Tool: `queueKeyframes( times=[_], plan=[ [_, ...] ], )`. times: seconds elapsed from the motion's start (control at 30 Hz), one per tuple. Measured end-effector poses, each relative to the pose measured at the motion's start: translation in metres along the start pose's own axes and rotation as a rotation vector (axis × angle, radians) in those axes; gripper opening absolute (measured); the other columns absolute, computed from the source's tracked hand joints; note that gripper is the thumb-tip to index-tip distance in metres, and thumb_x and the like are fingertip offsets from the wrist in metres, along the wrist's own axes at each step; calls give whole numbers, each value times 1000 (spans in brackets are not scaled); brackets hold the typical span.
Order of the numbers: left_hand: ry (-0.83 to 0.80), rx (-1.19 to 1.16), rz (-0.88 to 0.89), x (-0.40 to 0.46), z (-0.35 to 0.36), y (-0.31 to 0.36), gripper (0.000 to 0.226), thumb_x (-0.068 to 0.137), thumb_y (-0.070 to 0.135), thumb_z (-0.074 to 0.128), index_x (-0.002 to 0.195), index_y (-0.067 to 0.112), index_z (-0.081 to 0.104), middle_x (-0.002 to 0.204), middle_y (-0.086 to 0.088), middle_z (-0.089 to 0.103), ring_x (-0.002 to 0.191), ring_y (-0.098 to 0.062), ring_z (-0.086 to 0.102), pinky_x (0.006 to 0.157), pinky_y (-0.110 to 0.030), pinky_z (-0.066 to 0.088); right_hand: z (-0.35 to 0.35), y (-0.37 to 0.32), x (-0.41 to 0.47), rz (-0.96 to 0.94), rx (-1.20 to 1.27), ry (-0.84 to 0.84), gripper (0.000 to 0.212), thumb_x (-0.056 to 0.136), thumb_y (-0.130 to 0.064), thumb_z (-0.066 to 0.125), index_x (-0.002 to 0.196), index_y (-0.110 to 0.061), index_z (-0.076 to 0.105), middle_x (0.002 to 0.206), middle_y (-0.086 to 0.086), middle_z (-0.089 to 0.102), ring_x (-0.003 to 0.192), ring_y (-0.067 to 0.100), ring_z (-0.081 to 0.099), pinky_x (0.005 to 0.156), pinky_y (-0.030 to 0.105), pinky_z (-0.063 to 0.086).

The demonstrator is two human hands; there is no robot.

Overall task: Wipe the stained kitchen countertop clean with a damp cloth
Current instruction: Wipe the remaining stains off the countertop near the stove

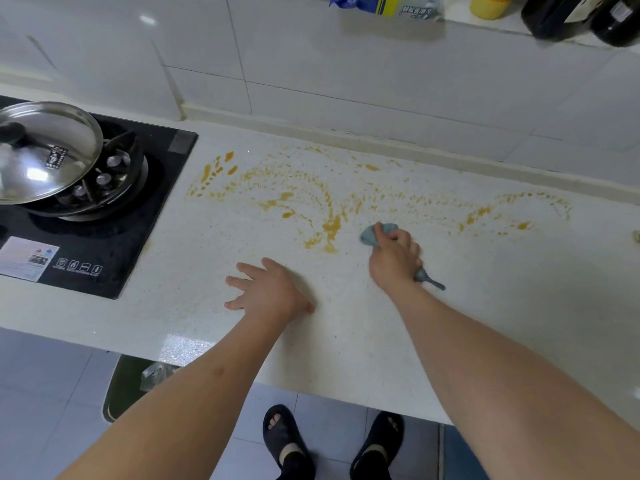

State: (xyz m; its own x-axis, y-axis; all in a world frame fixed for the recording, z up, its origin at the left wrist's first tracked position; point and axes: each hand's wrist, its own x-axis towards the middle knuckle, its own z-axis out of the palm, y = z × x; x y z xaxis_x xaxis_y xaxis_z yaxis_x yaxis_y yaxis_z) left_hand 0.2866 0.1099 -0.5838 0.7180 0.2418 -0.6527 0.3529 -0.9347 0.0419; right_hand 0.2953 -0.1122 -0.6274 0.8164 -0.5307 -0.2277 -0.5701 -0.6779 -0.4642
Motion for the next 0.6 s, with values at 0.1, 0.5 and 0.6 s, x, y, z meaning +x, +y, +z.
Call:
queueKeyframes(
  times=[0.1,0.5,0.6],
  plan=[
    [-9,1,1,-3,-3,-1,151,55,63,91,162,17,-4,166,-27,-14,149,-59,-6,110,-79,22,26,-34,-34,-217,-148,-129,62,93,-26,52,150,-48,40,134,-5,41,122,29,35,99,43,31],
    [-52,25,8,-18,-15,0,144,64,61,88,163,15,-7,166,-27,-14,150,-58,-6,113,-76,22,-33,65,-12,-211,-166,-80,55,96,-19,59,138,-54,54,128,-4,47,121,30,44,105,44,40],
    [-73,23,13,-16,-17,0,145,65,61,87,163,14,-10,166,-27,-16,150,-59,-6,113,-76,22,-15,20,6,-86,-161,-64,55,98,-29,53,143,-59,44,132,-6,41,123,26,37,107,44,33]
  ],
)
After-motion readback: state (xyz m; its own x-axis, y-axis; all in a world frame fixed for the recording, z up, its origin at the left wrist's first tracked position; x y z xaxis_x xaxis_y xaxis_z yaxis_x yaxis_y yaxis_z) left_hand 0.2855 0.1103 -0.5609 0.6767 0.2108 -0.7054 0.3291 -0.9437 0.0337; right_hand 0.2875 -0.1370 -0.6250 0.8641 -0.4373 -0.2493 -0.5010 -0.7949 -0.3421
